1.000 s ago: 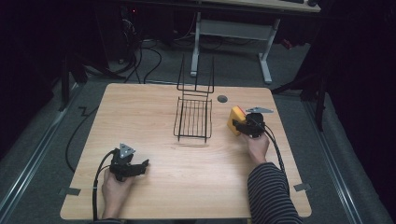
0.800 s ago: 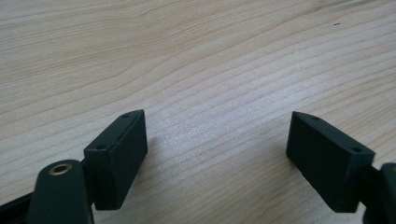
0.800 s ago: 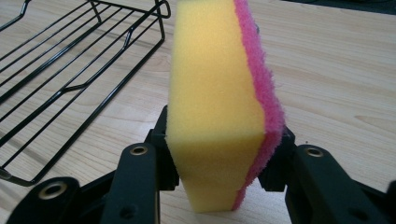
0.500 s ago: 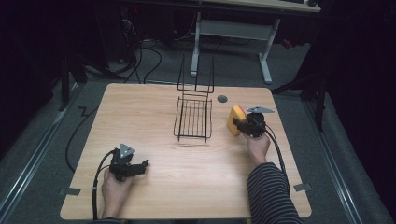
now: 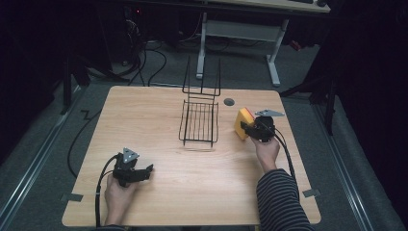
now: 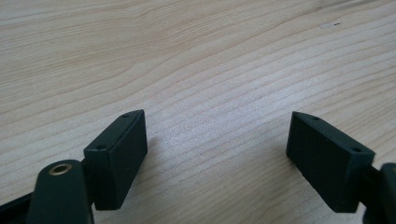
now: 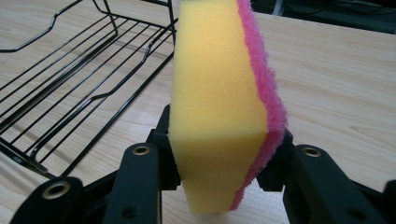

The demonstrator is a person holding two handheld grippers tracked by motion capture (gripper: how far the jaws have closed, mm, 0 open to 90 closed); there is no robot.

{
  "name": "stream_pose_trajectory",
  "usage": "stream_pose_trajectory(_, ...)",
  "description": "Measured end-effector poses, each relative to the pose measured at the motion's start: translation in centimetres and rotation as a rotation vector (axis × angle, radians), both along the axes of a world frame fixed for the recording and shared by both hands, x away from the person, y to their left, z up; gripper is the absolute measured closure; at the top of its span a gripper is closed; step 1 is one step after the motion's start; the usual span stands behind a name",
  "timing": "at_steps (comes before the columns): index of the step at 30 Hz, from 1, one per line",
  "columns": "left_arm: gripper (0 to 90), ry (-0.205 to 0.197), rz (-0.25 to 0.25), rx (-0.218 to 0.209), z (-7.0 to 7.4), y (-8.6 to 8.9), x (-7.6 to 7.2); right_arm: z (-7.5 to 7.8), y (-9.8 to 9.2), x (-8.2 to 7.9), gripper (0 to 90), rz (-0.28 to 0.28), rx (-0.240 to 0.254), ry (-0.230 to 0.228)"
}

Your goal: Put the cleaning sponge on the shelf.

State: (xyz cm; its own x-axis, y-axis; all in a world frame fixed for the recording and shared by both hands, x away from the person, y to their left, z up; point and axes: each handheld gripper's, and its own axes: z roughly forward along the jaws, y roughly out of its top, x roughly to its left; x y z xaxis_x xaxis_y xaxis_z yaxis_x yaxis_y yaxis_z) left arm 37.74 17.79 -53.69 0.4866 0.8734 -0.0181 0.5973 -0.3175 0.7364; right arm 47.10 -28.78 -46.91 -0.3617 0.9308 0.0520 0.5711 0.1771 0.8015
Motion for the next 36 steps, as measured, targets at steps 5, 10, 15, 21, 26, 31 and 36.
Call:
stream_pose_trajectory(5,21.0,0.0,0.0,0.0,0.0,0.0,0.0,0.5,0.0,-0.3,60.8,0.013,0.002,-0.009)
stream_pose_trajectory(10,21.0,0.0,0.0,0.0,0.0,0.0,0.0,0.8,0.0,-0.6,60.7,0.019,0.015,-0.008)
stream_pose_trajectory(15,21.0,0.0,0.0,0.0,0.0,0.0,0.0,1.2,0.2,-1.0,60.8,0.037,0.019,-0.013)
stream_pose_trajectory(21,21.0,0.0,0.0,0.001,0.0,0.0,0.0,1.6,0.5,-1.4,60.7,0.067,0.036,-0.008)
stream_pose_trajectory(26,21.0,0.0,0.0,0.0,0.0,0.0,0.0,2.2,0.8,-1.8,60.7,0.088,0.034,-0.015)
stream_pose_trajectory(31,21.0,0.0,0.0,0.0,0.0,0.0,0.0,2.6,0.9,-2.3,60.7,0.108,0.048,-0.023)
stream_pose_trajectory(36,21.0,0.0,0.0,0.001,0.0,0.0,0.0,3.2,1.2,-2.7,60.7,0.13,0.056,-0.039)
